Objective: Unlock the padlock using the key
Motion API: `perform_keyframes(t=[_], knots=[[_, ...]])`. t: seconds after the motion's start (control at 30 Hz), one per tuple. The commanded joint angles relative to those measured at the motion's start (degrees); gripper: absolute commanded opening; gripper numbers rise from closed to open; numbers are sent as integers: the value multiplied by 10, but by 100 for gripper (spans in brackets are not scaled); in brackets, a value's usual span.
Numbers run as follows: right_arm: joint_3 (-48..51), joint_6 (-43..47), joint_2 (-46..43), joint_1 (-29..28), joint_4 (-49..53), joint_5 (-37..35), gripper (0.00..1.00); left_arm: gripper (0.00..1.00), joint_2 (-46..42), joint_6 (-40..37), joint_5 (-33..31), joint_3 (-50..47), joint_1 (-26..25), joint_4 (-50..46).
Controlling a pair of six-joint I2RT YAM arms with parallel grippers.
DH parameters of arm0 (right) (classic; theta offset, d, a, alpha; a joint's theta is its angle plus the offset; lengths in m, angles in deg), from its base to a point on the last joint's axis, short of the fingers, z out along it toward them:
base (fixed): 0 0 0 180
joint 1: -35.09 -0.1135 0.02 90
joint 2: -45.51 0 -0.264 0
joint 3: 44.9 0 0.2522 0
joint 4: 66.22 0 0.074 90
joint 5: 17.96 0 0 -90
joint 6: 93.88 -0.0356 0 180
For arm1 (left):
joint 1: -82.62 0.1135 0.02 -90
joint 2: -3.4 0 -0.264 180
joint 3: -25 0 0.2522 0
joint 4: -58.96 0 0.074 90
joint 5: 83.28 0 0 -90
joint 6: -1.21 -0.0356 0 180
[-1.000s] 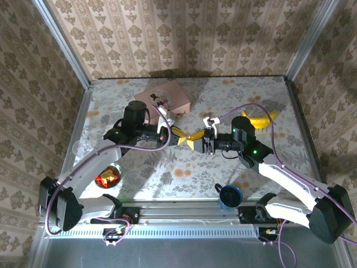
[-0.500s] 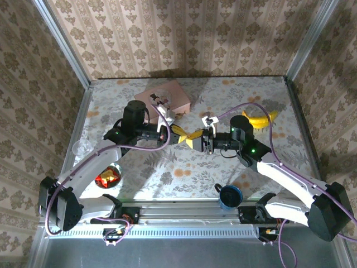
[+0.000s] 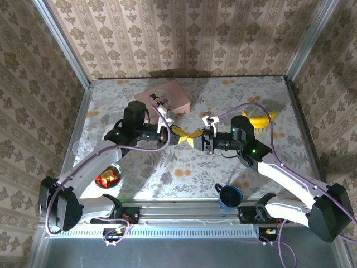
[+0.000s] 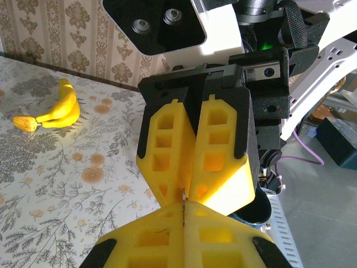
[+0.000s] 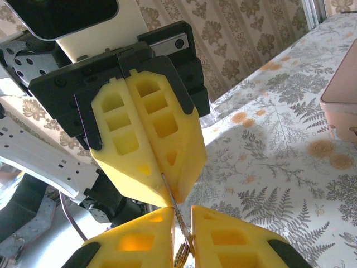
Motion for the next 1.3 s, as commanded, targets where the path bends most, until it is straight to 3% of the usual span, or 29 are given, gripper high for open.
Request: perform_keyframes(t=[0.0, 0.1, 0.57, 1.27], knots=[[1, 3, -15, -3, -5, 0, 15, 0, -10, 14, 5, -11, 2, 19], [1, 3, -15, -2, -4, -2, 20, 0, -13, 18, 6, -14, 3, 24], [-1, 2, -8, -3, -2, 2, 23, 0, -19, 24, 3, -16, 5, 35], [-4, 6, -5, -3, 5, -6, 17, 0, -25, 30, 1, -21, 6, 46]])
